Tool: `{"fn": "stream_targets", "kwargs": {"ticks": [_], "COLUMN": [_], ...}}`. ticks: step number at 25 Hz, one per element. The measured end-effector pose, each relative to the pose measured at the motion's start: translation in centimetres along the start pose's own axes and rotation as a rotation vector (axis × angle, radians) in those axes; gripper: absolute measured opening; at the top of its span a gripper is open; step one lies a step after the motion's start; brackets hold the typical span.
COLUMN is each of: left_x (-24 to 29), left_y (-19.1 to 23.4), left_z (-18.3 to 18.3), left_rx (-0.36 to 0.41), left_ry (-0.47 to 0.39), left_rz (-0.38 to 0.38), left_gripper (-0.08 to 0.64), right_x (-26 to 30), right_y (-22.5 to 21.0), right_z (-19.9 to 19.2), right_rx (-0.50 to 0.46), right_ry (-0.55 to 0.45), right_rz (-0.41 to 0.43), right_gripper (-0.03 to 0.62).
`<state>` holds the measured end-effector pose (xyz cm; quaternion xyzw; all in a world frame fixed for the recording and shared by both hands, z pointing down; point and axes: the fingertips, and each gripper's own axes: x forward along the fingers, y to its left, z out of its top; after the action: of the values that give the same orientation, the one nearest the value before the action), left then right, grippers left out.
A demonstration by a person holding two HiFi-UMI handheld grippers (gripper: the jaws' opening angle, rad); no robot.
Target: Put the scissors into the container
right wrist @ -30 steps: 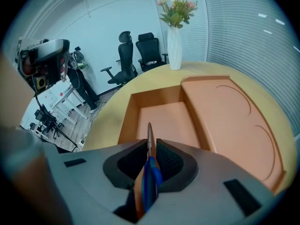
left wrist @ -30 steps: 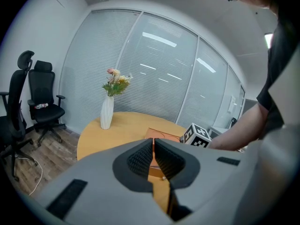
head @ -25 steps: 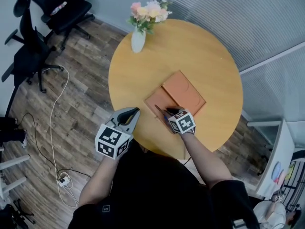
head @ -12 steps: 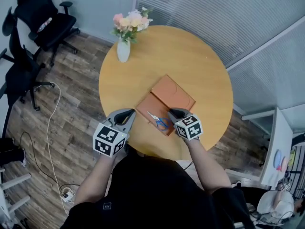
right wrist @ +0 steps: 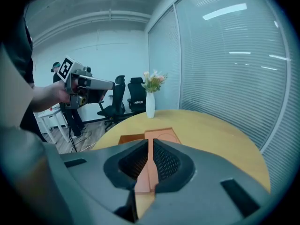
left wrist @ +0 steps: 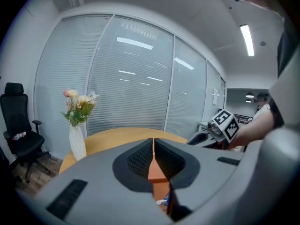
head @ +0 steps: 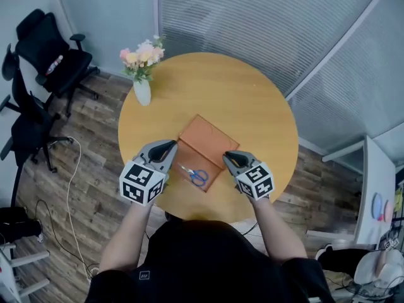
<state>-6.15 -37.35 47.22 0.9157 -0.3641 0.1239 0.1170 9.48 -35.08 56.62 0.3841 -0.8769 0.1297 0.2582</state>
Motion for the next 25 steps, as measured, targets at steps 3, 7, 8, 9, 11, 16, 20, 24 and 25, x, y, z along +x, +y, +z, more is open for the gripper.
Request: {"fn": "stream_targets", "kwargs": {"ticks": [3, 7, 8, 9, 11, 16, 20, 24, 25], "left_x": [1.2, 2.7, 3.1, 3.5, 4.1, 5.2, 4.5, 3.8, 3.7], "left_y": [-1.2, -3.1, -3.6, -4.0, -4.7, -5.5, -5.7, -5.0, -4.8], "left_z": [3.2, 7.5, 8.4, 9.2, 10.7, 13.5, 14.9, 14.9, 14.7], "left_rx": [-0.006, 0.034, 0.045, 0.055, 0.076, 0.154, 0.158, 0.161, 0.167], "left_ry": [-0.05, -0.108, -0.119, -0.128, -0.144, -0.148, -0.168, -0.166, -0.158], "left_rz": [0.0, -0.006, -0.01, -0.014, -0.017, -0.021, 0.006, 0.055, 0.063], "left_gripper": [0.021, 0.021, 0.021, 0.021, 0.021, 0.021, 0.021, 0.021, 0.021], "right_x": [-2.3, -5.8, -6.8, -7.7, -9.7, -13.6, -16.4, -17.5, -17.5], "right_y": [-1.8, -3.8, -4.3, -4.9, -6.0, -7.8, -8.7, -7.7, -7.5], "right_z": [2.0, 5.1, 5.9, 6.6, 8.0, 11.2, 14.0, 15.9, 16.0], "right_rx": [0.013, 0.014, 0.008, 0.002, -0.005, -0.034, 0.026, 0.018, -0.006], "right_ry": [-0.076, -0.192, -0.217, -0.241, -0.294, -0.411, -0.568, -0.645, -0.641], "right_rz": [-0.031, -0.051, -0.058, -0.065, -0.079, -0.125, -0.135, -0.134, -0.154], "right_gripper": [0.043, 0.043, 0.043, 0.043, 0.041, 0.041, 0.038, 0.037, 0.035]}}
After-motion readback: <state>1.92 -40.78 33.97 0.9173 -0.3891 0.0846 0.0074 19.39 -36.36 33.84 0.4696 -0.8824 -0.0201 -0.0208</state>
